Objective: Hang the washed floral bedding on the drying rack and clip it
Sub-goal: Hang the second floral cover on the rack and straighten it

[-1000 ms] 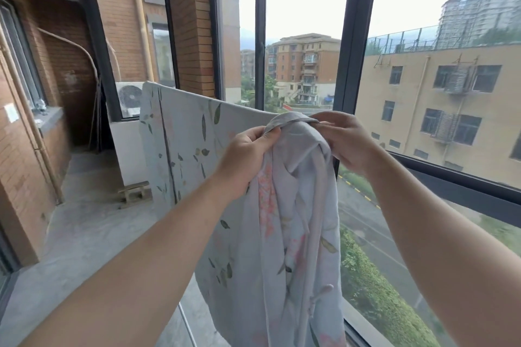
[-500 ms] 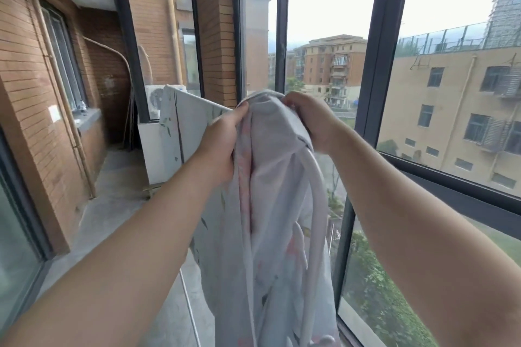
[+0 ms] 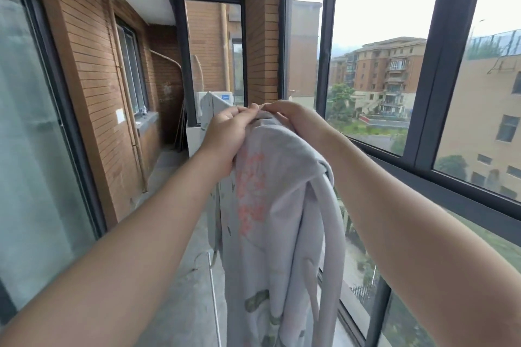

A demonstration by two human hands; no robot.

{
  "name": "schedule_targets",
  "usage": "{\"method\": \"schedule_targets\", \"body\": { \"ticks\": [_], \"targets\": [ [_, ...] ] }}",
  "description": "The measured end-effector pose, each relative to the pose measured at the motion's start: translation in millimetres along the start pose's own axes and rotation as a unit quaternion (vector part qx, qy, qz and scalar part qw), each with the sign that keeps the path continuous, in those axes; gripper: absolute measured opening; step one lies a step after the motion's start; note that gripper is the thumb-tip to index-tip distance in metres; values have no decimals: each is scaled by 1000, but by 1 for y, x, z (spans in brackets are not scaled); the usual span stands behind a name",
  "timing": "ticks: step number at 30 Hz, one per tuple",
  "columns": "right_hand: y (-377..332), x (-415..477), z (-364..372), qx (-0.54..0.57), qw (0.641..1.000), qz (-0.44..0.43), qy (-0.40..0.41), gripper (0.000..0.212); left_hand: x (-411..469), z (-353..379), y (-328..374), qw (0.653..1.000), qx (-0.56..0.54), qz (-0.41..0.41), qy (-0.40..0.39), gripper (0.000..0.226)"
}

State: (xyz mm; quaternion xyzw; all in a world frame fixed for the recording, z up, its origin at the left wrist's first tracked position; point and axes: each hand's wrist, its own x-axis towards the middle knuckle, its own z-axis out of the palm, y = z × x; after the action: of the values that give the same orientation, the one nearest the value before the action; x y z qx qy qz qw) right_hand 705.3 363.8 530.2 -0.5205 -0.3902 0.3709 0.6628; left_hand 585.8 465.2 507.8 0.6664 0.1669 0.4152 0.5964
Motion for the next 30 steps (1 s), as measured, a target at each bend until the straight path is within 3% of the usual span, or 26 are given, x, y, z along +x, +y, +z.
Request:
{"method": "schedule_targets", "body": {
  "ticks": [2, 5, 8, 12, 15, 19, 22, 24, 26, 30],
  "targets": [
    [1, 11, 3, -32, 999, 1, 10, 42, 5, -2, -2, 999, 25, -3, 19, 30],
    [7, 22, 5, -94, 994, -38, 29, 8, 4, -8, -9, 999, 44, -7, 18, 36],
    [5, 23, 7, -139, 988, -68, 22, 11, 2, -14, -8, 991, 121, 12, 52, 36],
    [-4, 33, 12, -167, 980, -100, 46, 16, 5, -21, 1, 933, 336, 118, 45, 17],
    [-6, 38, 18, -160, 979, -110, 69, 12, 5, -21, 7, 889, 436, 139, 6, 18],
    [-2, 41, 15, -139, 983, -103, 65, 14, 9, -26, 6, 848, 527, 50, -34, 27],
    [5, 42, 6, -103, 990, -80, 56, 13, 7, -31, -1, 787, 615, -14, -53, 19],
    [8, 41, 0, -101, 991, -68, 54, 12, 9, -34, -11, 772, 631, -53, -55, 17],
    [9, 40, -4, -95, 993, -58, 48, 10, 12, -38, -23, 807, 577, -113, -59, 20],
    [10, 43, -8, -99, 994, -42, 38, 6, 20, -45, -37, 943, 265, -201, -16, 34]
  ]
}}
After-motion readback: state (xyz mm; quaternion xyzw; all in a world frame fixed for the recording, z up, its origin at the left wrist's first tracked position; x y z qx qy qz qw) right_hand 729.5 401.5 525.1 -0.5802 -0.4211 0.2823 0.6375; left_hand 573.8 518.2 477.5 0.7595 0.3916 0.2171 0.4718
